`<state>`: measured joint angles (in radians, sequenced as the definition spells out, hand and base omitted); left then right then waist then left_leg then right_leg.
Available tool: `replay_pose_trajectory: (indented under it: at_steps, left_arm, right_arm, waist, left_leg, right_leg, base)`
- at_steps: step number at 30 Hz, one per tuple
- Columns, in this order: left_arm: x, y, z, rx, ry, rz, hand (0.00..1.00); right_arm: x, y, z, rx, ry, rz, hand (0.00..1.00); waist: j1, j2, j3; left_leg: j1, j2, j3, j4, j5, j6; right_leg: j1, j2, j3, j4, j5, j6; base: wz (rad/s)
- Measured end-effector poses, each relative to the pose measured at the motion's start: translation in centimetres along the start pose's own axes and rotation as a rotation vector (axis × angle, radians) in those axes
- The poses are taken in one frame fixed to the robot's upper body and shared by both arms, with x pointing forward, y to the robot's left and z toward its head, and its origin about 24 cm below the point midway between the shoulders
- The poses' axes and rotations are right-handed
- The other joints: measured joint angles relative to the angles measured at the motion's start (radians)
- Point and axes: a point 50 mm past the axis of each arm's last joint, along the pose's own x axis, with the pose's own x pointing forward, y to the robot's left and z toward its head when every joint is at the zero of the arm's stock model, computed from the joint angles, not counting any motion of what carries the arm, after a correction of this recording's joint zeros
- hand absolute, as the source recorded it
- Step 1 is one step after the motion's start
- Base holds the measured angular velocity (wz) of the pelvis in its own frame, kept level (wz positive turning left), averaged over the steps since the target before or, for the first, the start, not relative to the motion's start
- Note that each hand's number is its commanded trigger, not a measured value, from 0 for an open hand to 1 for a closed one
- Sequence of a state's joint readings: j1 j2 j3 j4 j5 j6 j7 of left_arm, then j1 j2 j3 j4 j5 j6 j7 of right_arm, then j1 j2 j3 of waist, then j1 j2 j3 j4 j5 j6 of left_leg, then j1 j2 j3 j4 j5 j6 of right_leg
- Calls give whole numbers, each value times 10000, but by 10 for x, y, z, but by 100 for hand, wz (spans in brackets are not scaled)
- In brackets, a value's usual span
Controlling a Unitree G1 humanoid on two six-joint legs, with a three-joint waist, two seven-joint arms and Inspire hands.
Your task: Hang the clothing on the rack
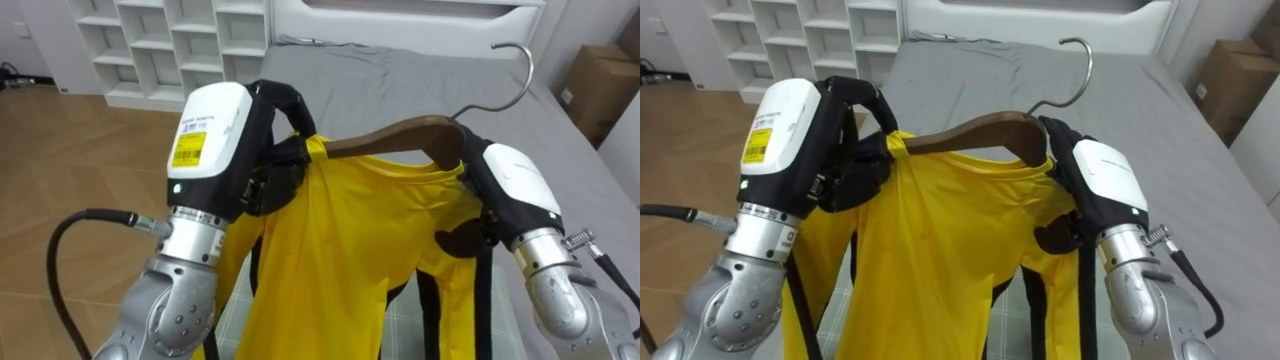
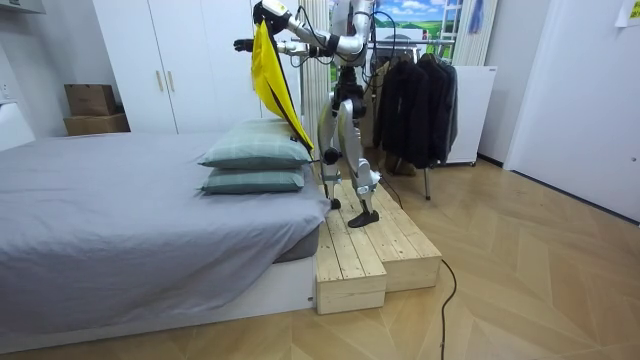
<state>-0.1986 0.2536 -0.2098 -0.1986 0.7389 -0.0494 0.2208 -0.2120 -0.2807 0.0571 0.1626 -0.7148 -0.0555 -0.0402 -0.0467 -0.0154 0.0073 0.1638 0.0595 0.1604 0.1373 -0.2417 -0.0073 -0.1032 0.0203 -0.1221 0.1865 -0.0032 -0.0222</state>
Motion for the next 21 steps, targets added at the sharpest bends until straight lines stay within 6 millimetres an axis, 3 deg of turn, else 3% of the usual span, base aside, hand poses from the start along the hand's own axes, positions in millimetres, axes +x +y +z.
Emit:
replay_pose_trajectory:
  at_steps: [12, 13, 14, 15, 16, 21]
  left_arm:
    - [0, -1, 1, -5, -47, -67, 100]
    - [-1, -2, 1, 3, -61, -89, 100]
    - [-1, -2, 1, 10, -67, -111, 100]
    - [-1, -2, 1, 13, -66, -127, 100]
    - [-1, -3, 1, 11, -68, -134, 100]
    - [-2, -4, 3, 158, -194, -209, 100]
  right_arm:
    - [0, 2, -2, 45, 40, -28, 0]
    - [0, 3, -2, 52, 60, -16, 16]
    - [-1, 3, -3, 54, 86, 6, 38]
    - [-1, 3, -3, 53, 93, 14, 90]
    - [-1, 3, -3, 53, 95, 15, 100]
    - [-2, 5, -3, 87, 116, 50, 100]
  waist:
    - [1, 2, 0]
    - [1, 2, 0]
    - [1, 2, 0]
    - [-1, 1, 0]
    - [-4, 0, 0]
    - [-10, -3, 2]
  left_leg:
    - [4, -1, -1, -5, 0, 0]
    - [3, -1, -1, -7, 0, 0]
    - [3, -2, -1, -8, 0, 0]
    - [2, -1, -1, -9, 0, 0]
    - [3, -2, -1, -8, 0, 0]
    - [4, -2, -1, -9, 0, 0]
  right_leg:
    - [9, -5, -14, -11, -1, 1]
    - [9, -6, -15, -12, -1, 1]
    - [8, -5, -16, -15, -1, 2]
    - [9, -5, -20, -16, -2, 4]
    - [9, -5, -20, -19, -3, 5]
    - [8, -11, -34, -24, -6, 9]
  base:
    - [0]
    - [0]
    - [0]
    - [0]
    - [0]
    - [0]
